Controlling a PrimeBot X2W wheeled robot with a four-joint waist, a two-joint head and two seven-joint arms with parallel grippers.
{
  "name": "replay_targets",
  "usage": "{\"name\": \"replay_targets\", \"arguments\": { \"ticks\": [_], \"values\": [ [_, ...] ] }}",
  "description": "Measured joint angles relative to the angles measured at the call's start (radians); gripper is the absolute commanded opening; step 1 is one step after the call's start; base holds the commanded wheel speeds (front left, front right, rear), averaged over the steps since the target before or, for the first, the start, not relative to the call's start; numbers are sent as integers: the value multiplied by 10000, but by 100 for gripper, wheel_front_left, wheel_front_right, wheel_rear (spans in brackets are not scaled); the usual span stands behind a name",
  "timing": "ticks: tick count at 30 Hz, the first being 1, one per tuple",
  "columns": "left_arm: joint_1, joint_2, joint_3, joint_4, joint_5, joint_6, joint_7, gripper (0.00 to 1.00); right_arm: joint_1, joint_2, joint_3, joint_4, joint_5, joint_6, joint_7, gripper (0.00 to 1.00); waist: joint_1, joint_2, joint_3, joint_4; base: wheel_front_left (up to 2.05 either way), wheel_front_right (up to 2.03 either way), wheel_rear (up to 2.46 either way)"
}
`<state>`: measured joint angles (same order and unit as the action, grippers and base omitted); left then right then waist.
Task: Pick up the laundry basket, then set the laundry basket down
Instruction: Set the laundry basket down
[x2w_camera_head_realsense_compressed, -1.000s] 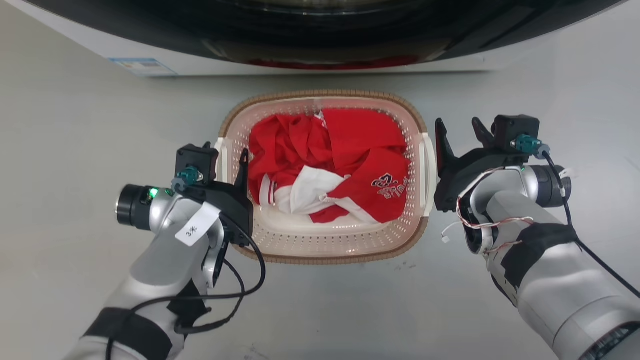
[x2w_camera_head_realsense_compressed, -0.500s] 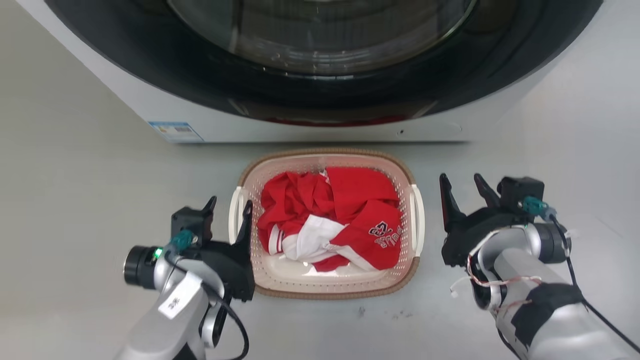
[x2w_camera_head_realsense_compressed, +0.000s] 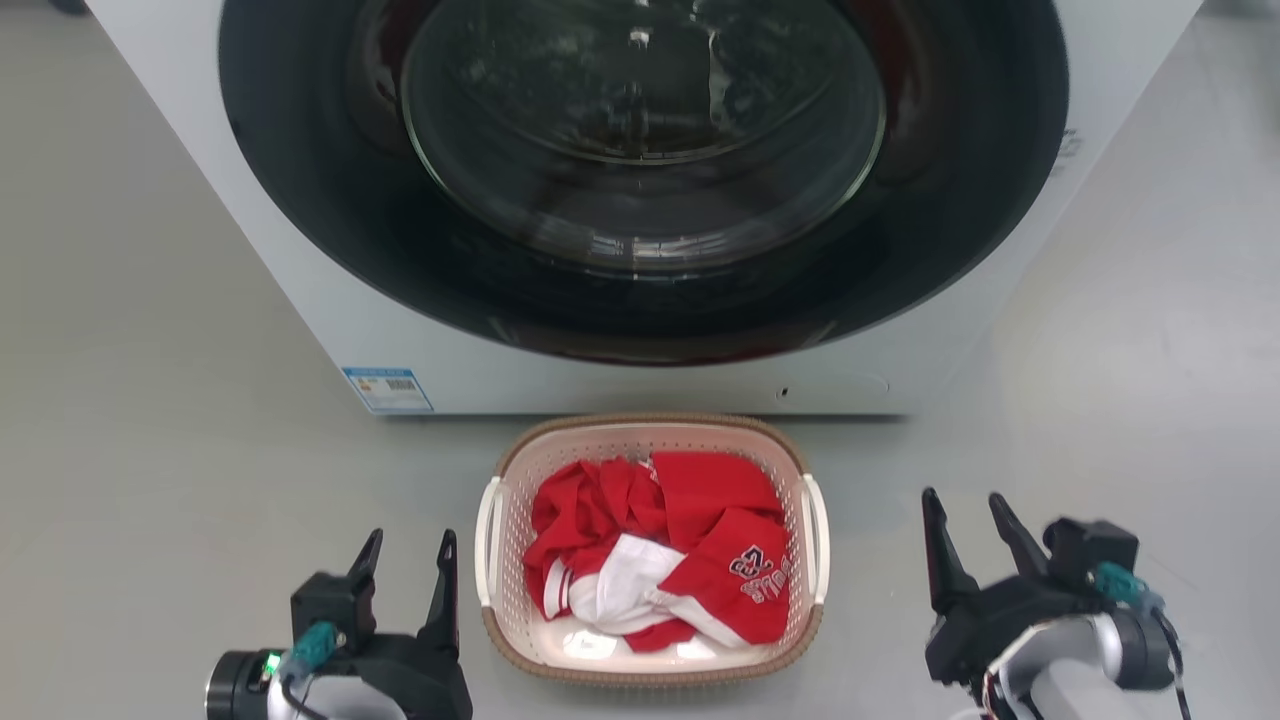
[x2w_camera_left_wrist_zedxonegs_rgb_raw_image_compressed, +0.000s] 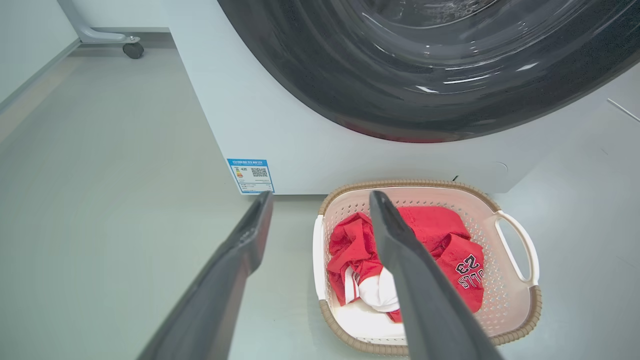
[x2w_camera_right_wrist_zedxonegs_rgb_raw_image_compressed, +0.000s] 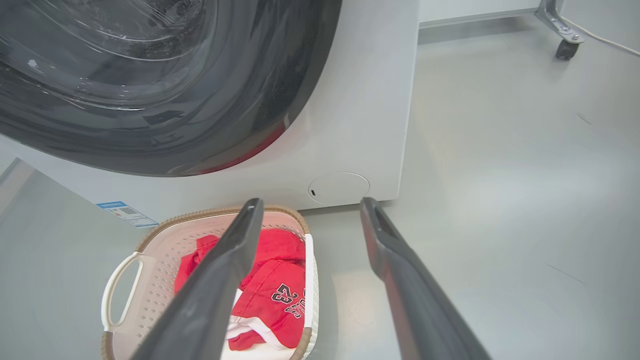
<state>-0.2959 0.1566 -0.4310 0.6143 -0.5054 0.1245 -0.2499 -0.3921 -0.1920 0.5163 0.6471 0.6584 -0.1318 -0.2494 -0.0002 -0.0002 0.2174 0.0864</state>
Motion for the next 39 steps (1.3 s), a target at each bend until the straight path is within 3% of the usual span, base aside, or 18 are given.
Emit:
{"name": "replay_targets", "arguments": {
  "ticks": [9, 21, 39],
  "values": [
    [1972, -221, 1243, -2155, 1530, 0, 0, 100, 2070, 280, -1398, -2253, -1609, 0, 0, 100, 0, 0, -1201, 5, 0, 0, 0],
    [3842, -529, 1900, -4456, 2638, 0, -2, 100, 4521, 834, -2838, -4976, -3430, 0, -2, 100, 1, 1, -2280, -25, 0, 0, 0],
    [4499, -660, 2090, -5975, 3254, 0, -27, 100, 5320, 1256, -3396, -6982, -4589, 0, -35, 100, 2, 2, -2657, -115, 0, 0, 0]
  ]
}}
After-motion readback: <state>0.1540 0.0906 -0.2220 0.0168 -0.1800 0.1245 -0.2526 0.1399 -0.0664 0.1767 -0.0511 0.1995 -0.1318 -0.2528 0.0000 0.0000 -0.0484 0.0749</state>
